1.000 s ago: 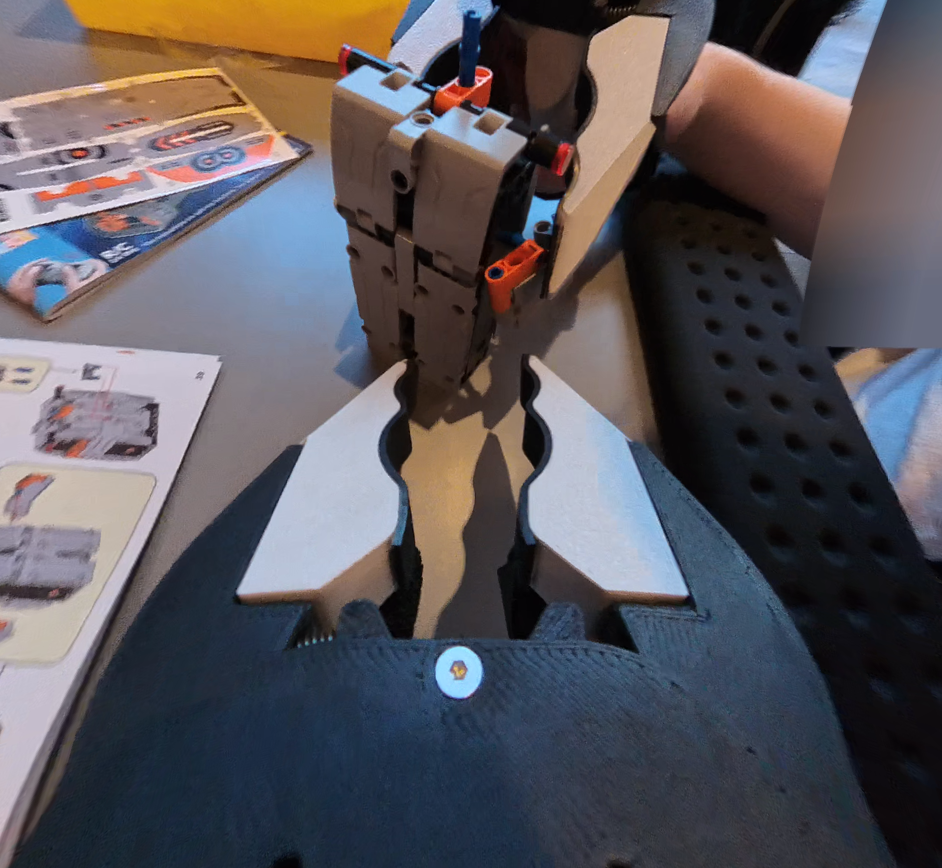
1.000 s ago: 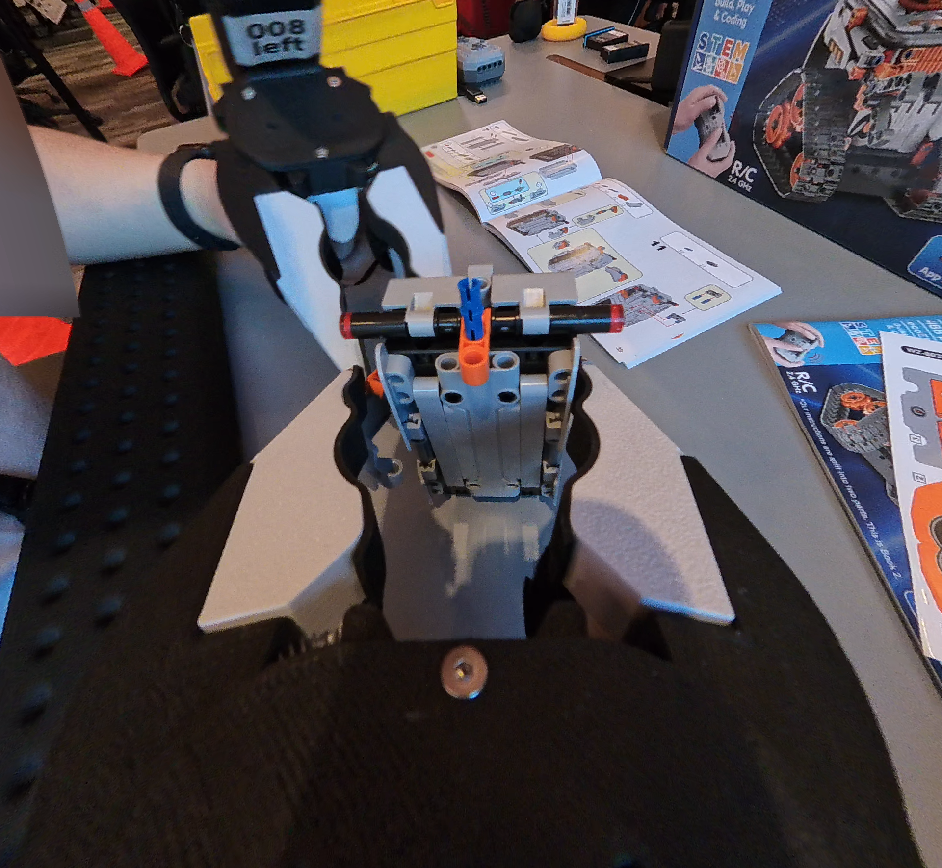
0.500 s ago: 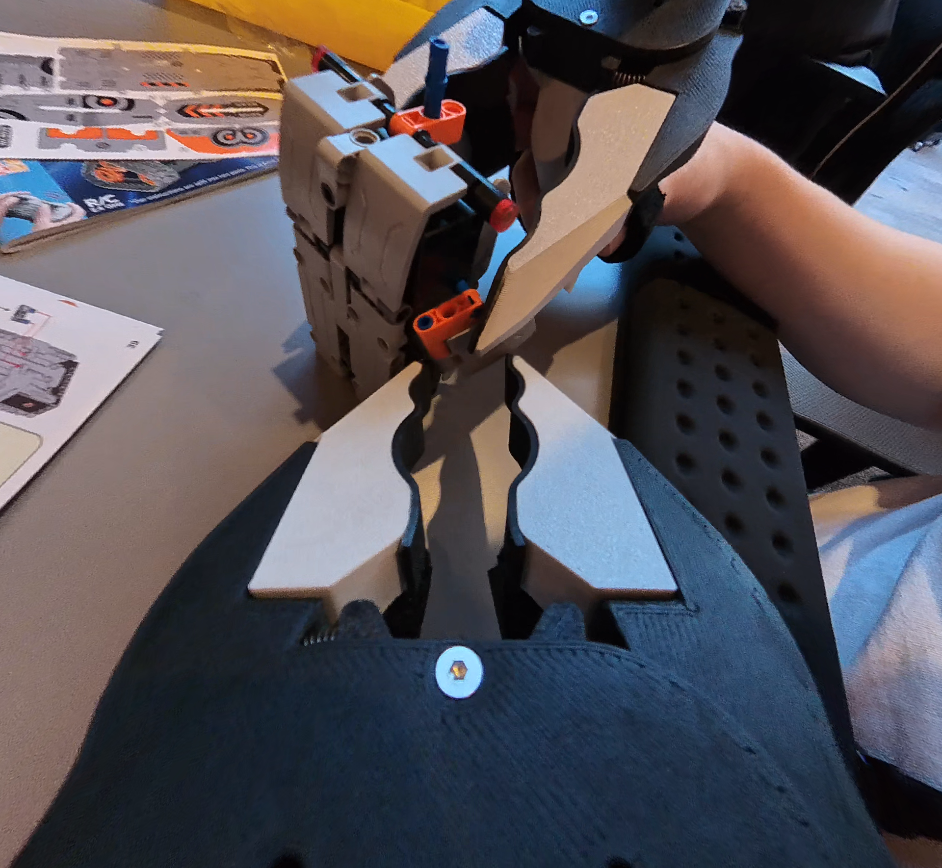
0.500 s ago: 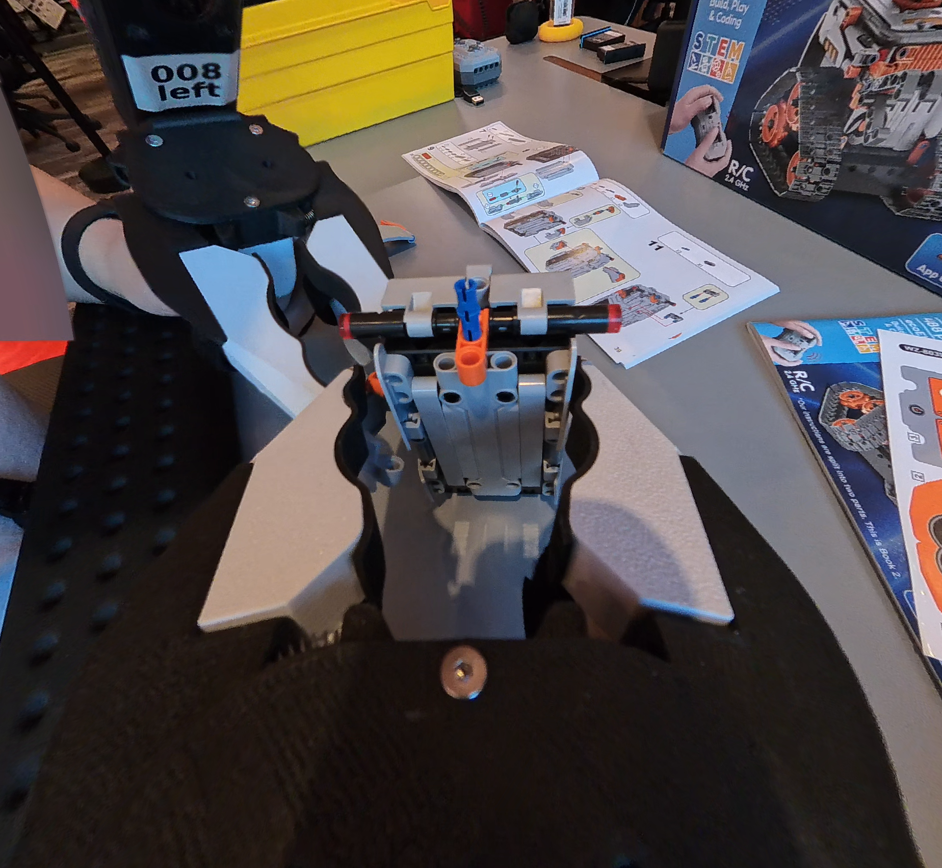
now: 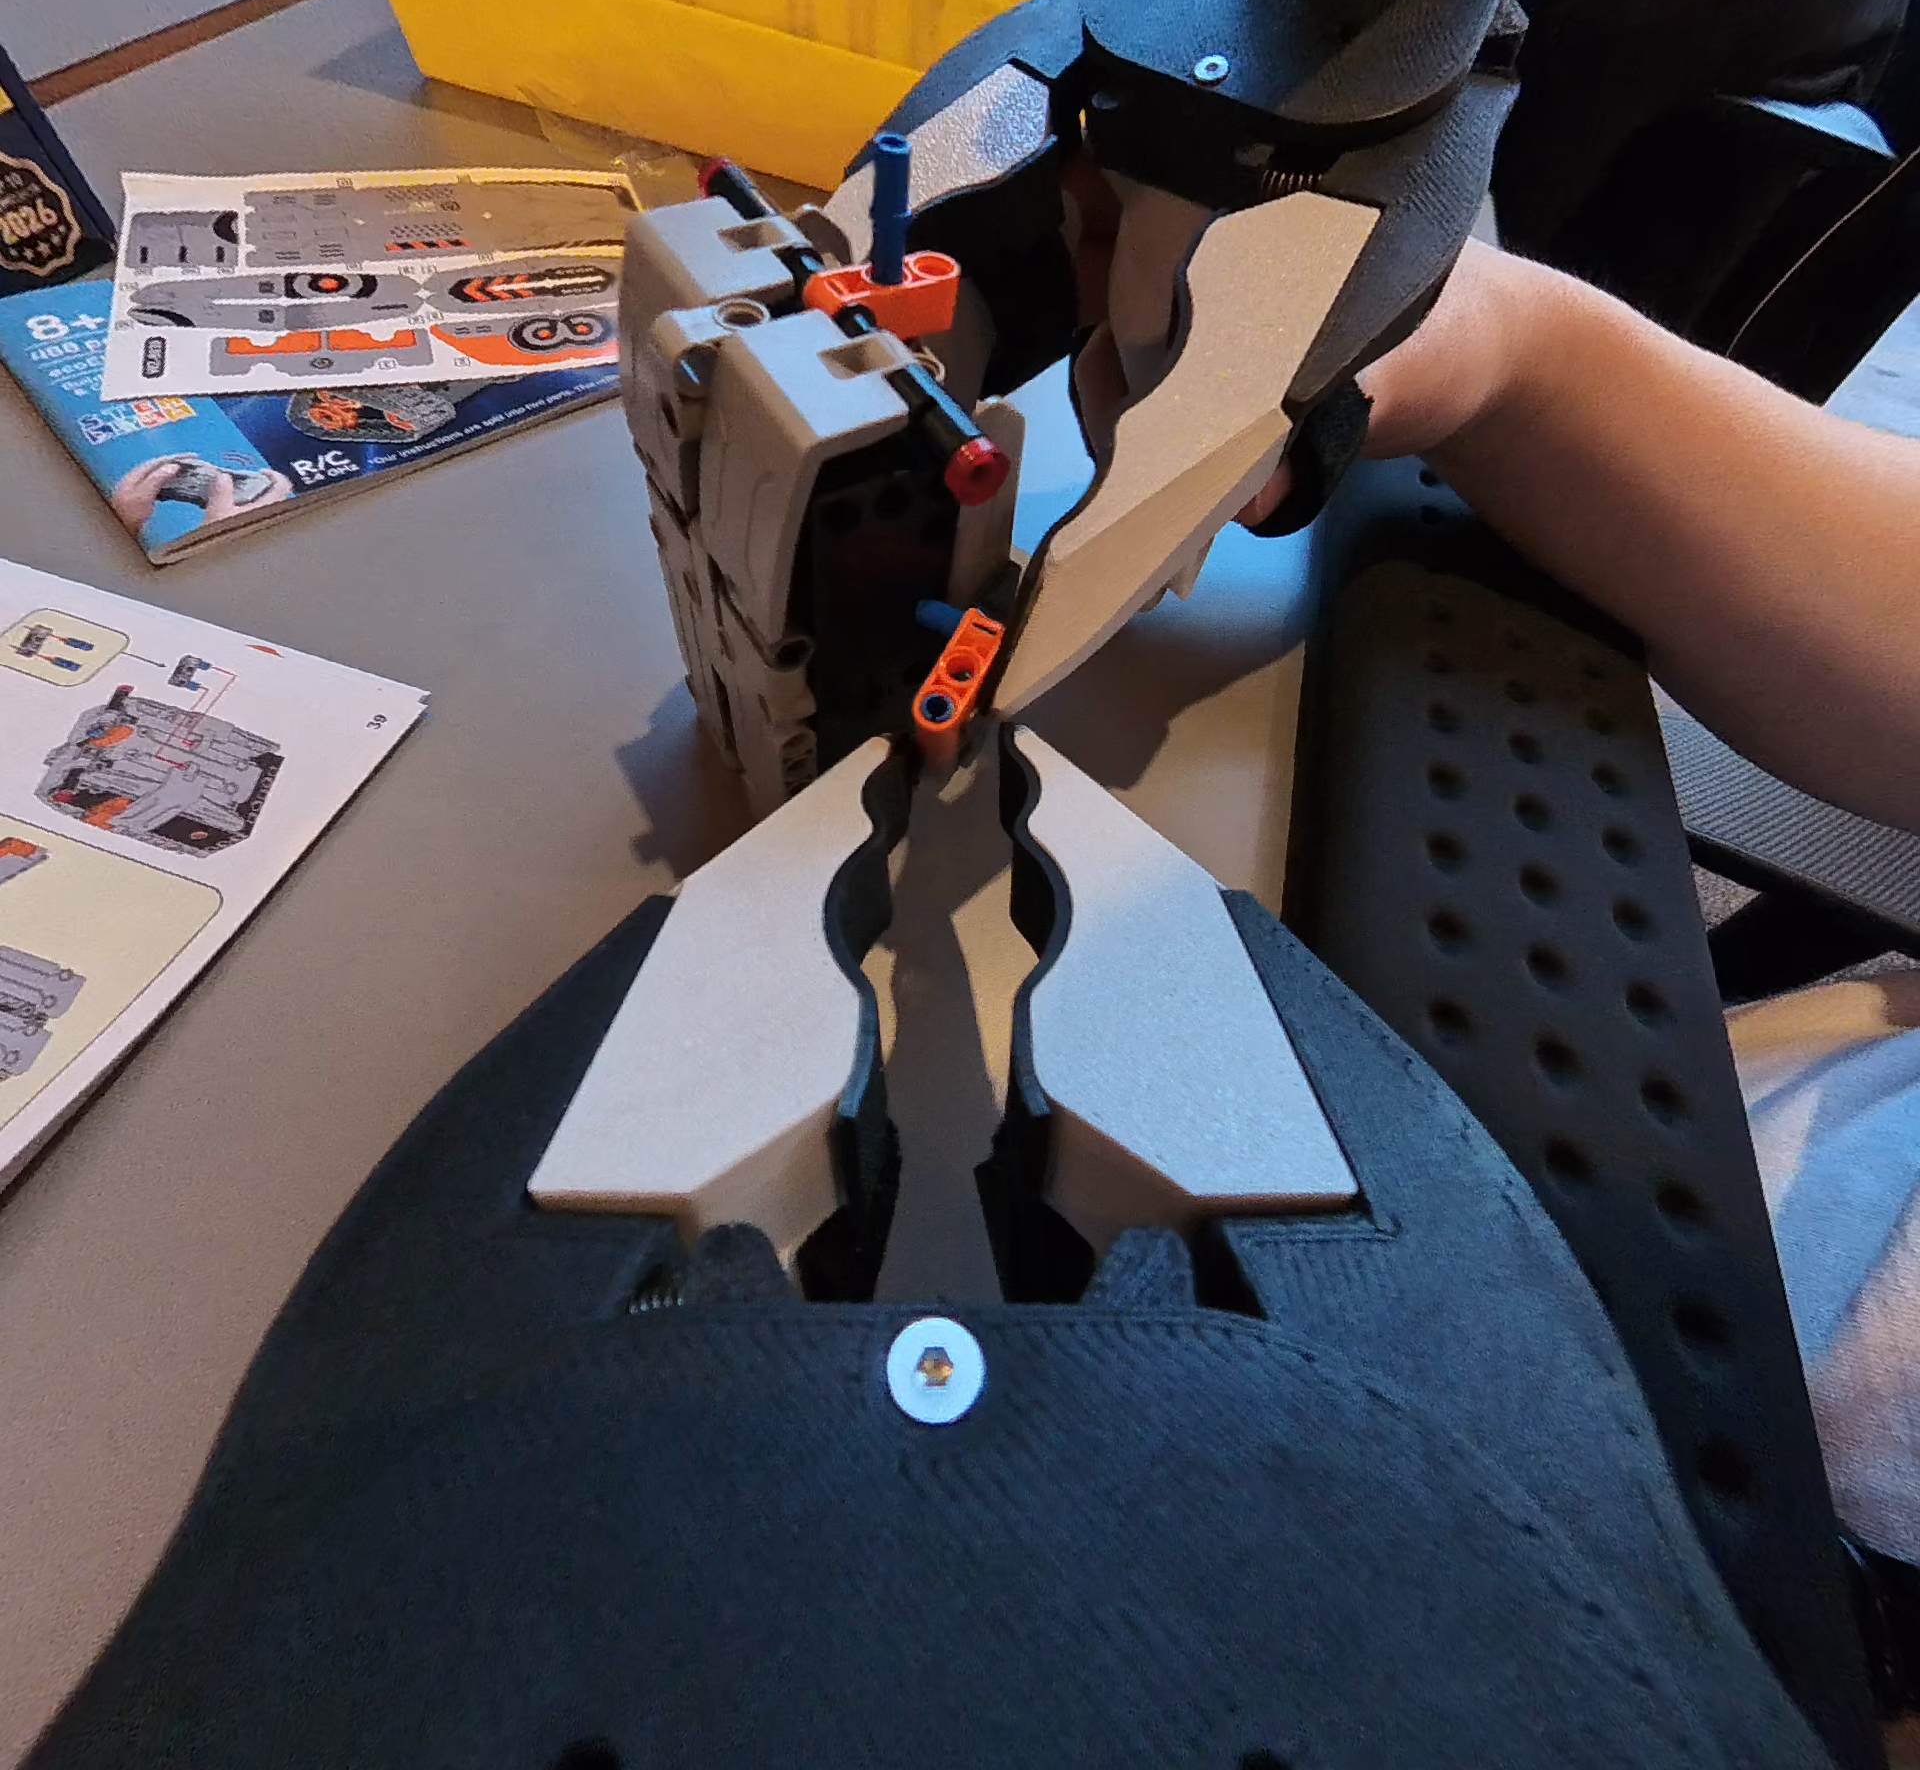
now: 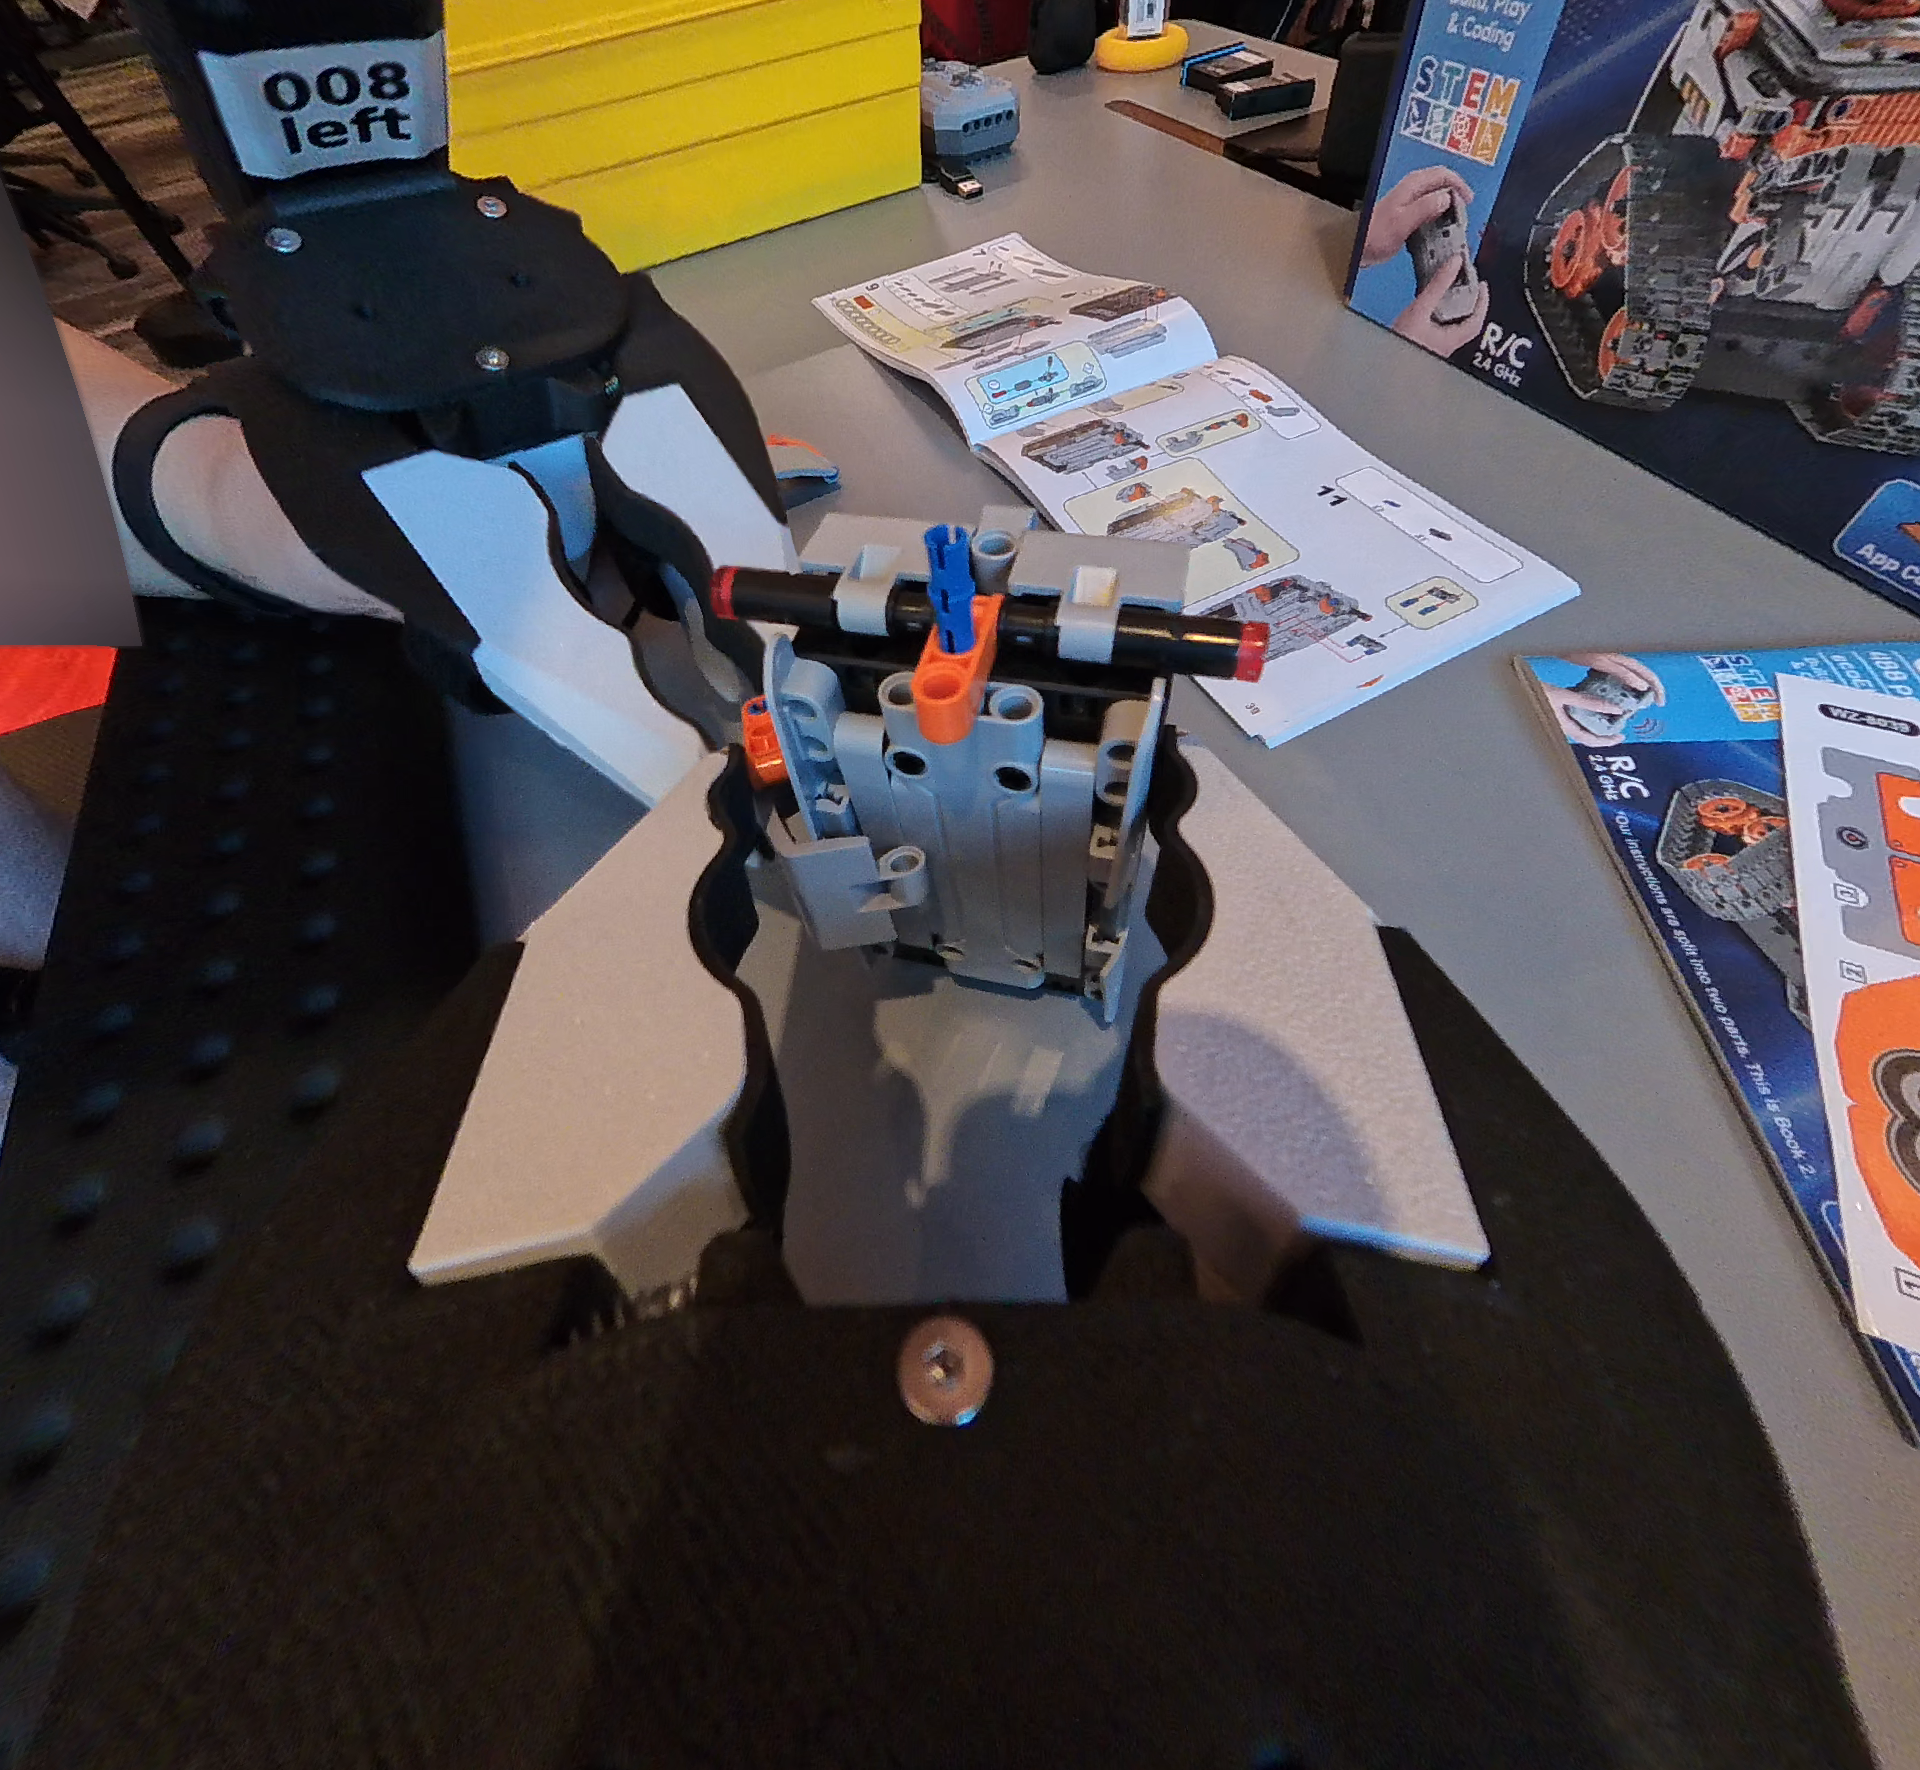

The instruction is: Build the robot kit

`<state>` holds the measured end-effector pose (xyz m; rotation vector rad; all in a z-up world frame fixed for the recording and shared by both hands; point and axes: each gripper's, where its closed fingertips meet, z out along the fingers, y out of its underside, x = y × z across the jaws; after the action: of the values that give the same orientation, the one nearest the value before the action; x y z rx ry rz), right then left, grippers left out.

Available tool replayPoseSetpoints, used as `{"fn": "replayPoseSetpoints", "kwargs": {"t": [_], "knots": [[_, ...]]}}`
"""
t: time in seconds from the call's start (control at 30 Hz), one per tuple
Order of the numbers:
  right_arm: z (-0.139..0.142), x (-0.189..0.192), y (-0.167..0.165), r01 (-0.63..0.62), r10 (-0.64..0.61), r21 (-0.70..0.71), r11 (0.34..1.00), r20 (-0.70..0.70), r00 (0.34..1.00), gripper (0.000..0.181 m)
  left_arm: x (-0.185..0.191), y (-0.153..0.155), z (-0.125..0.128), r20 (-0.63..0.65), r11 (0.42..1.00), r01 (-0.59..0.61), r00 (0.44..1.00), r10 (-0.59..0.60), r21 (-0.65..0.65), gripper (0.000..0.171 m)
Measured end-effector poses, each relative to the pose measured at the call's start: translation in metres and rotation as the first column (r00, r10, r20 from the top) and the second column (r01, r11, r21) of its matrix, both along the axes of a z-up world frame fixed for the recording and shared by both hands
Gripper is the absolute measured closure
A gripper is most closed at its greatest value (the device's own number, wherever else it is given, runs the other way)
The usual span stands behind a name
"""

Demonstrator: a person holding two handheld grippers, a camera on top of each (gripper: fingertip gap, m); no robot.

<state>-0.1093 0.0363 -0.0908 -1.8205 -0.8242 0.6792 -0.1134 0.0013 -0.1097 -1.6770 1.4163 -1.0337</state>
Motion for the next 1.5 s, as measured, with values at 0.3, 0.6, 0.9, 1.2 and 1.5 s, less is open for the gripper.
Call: {"fn": "replayPoseSetpoints", "kwargs": {"t": [0.3, 0.6, 0.9, 1.2, 1.5], "knots": [[0.0, 0.0, 0.001, 0.005, -0.005, 0.001, 1.0, 0.001, 1.0, 0.104, -0.018, 0.026, 0.012, 0.027, 0.983, 0.101, 0.994, -0.107, 0.153, 0.11], [0.0, 0.0, 0.002, 0.02, -0.02, 0.014, 1.0, -0.012, 1.0, 0.105, -0.003, 0.016, -0.008, -0.041, 0.932, 0.297, 0.954, -0.295, 0.209, 0.125], [-0.001, 0.0, 0.002, 0.029, -0.028, 0.023, 0.999, -0.012, 1.0, 0.104, -0.002, 0.019, 0.006, 0.039, 0.939, 0.307, 0.948, -0.316, 0.152, 0.132], [-0.001, 0.001, 0.003, 0.042, -0.042, 0.027, 0.999, -0.015, 0.999, 0.104, 0.001, 0.02, 0.011, 0.061, 0.926, 0.345, 0.932, -0.357, 0.155, 0.129], [-0.001, 0.001, 0.002, 0.075, -0.074, 0.042, 0.996, -0.013, 0.997, 0.104, 0.0, 0.02, 0.01, 0.008, 0.917, 0.366, 0.928, -0.371, 0.158, 0.13]]}}
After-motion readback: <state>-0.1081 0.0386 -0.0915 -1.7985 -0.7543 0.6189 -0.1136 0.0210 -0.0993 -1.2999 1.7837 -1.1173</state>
